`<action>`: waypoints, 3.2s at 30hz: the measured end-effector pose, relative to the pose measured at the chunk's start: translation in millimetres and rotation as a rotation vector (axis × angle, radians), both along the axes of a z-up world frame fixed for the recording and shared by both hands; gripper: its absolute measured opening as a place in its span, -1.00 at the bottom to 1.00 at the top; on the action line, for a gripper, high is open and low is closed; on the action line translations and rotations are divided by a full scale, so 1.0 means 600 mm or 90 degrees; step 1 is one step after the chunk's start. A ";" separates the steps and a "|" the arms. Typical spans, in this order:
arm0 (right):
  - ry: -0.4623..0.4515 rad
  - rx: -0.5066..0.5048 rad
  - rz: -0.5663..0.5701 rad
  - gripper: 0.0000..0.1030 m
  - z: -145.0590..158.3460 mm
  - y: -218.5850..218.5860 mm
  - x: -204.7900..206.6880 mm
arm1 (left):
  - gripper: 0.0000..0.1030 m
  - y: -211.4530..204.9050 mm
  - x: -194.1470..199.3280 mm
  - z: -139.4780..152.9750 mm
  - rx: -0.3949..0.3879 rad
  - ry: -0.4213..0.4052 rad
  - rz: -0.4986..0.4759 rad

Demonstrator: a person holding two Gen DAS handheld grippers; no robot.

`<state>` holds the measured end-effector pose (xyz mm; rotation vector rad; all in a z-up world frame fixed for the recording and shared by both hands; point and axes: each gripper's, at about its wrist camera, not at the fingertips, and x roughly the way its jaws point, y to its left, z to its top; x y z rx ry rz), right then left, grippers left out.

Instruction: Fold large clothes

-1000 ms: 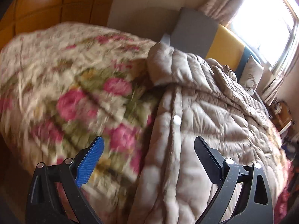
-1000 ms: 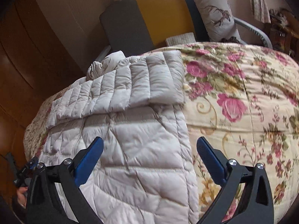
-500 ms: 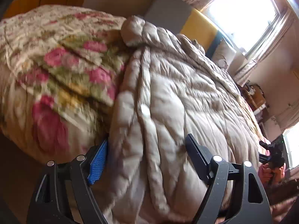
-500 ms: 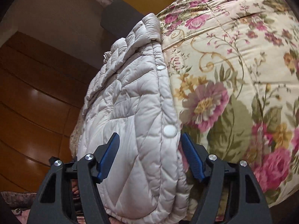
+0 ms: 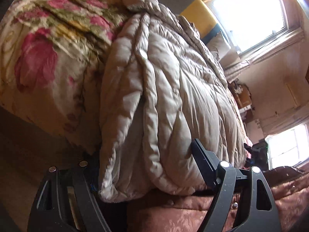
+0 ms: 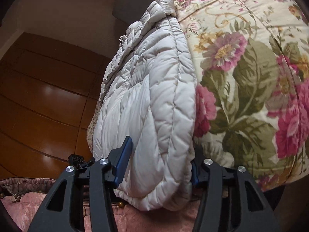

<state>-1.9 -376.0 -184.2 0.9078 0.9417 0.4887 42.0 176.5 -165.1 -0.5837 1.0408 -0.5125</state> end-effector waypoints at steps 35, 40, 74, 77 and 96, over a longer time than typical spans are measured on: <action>-0.291 0.180 0.089 -0.58 0.180 0.053 -0.010 | -0.72 -0.007 -0.069 0.213 -0.288 -0.250 0.010; -0.341 0.217 0.106 -0.58 0.201 0.046 -0.039 | -0.72 0.004 -0.086 0.240 -0.339 -0.272 0.009; -0.278 0.310 -0.018 -0.46 0.102 -0.020 0.195 | -0.72 -0.013 0.202 0.197 -0.332 -0.205 0.070; -0.237 0.286 -0.051 -0.37 0.068 -0.023 0.233 | -0.31 -0.020 0.235 0.174 -0.259 -0.182 0.115; -0.305 -0.407 -0.080 0.72 0.120 0.118 0.254 | 0.71 -0.097 0.216 0.123 0.058 -0.250 0.137</action>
